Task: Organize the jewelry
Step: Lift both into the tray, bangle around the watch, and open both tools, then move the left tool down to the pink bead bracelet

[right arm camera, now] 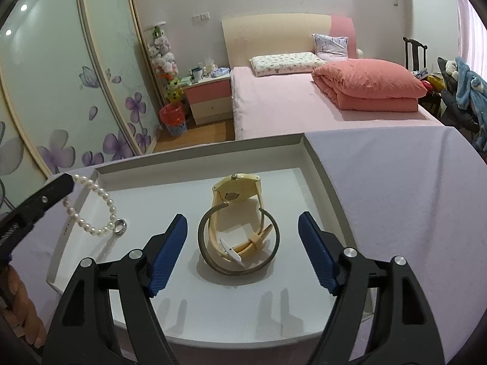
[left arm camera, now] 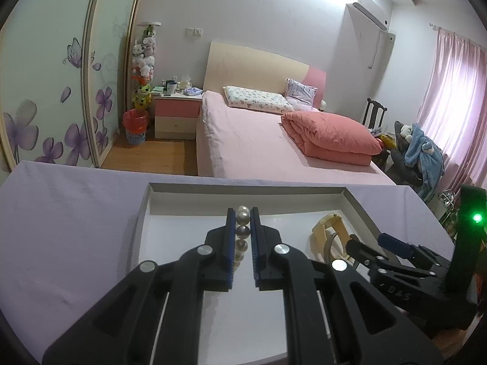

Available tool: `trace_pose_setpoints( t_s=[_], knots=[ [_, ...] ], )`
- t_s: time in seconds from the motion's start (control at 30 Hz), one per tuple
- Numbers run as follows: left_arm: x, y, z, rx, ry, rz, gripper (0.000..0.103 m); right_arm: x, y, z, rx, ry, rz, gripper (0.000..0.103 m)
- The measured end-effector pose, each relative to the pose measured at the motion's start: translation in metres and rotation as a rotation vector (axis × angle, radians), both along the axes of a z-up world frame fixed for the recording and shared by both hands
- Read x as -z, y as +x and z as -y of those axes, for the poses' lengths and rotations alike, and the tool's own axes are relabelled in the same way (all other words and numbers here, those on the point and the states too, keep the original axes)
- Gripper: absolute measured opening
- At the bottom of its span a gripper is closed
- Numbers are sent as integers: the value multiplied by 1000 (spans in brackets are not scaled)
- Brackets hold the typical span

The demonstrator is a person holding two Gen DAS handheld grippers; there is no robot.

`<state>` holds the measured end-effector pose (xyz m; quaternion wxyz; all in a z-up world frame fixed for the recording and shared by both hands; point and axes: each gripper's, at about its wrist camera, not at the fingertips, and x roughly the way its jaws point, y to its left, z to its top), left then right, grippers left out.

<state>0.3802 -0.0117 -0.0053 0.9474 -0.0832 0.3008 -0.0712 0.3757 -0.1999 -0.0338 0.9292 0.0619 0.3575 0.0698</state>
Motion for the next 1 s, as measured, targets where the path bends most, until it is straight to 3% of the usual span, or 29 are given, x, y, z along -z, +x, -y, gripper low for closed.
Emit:
trace_pose_setpoints(
  t_s=[0.2, 0.53, 0.83, 1.0],
  knots=[
    [2, 1, -5, -11, -15, -17, 21, 1, -4, -1, -6, -15, 11, 75],
    [-6, -24, -31, -50, -19, -6, 25, -7, -22, -3, -28, -35, 44, 75],
    [-3, -119, -65, -75, 0, 22, 42, -13, -91, 10, -90, -74, 71, 75],
    [14, -187, -77, -98, 3, 0, 49, 1, -135, 18, -121, -122, 29, 75]
  ],
)
